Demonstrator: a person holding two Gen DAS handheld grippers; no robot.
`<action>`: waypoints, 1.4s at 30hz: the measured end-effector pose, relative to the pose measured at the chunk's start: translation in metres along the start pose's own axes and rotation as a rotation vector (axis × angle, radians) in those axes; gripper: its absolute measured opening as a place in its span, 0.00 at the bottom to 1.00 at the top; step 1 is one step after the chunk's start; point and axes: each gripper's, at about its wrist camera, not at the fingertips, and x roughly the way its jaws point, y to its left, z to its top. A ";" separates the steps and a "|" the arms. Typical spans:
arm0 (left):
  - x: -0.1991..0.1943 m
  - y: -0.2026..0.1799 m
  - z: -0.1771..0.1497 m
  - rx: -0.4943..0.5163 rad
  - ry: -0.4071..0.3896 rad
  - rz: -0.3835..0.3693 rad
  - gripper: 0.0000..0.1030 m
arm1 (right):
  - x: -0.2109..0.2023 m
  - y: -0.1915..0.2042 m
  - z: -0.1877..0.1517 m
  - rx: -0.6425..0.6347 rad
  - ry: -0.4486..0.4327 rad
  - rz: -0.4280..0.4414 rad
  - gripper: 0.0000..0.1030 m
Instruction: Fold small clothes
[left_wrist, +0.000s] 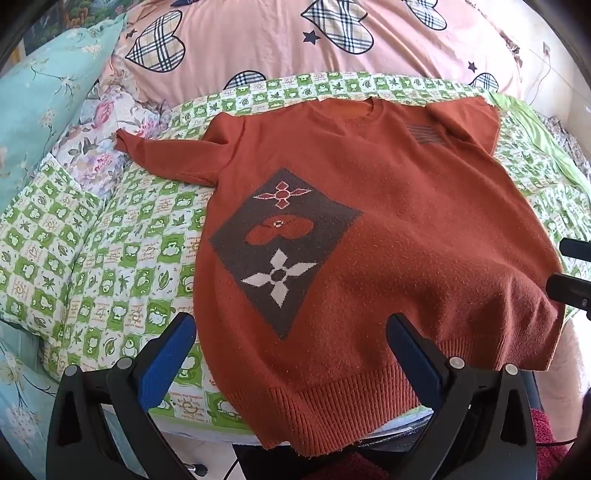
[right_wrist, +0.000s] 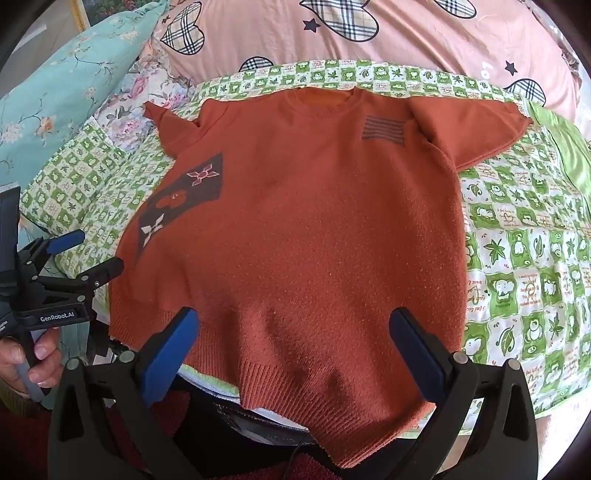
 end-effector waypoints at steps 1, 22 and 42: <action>0.000 0.000 0.000 0.000 0.000 0.000 1.00 | 0.000 0.000 0.000 0.001 -0.001 0.000 1.00; -0.002 -0.002 -0.001 -0.018 -0.031 -0.025 1.00 | 0.000 0.001 -0.001 0.019 0.007 0.022 1.00; -0.001 -0.004 0.004 0.003 -0.045 -0.019 1.00 | -0.003 -0.005 0.007 0.007 -0.011 0.008 1.00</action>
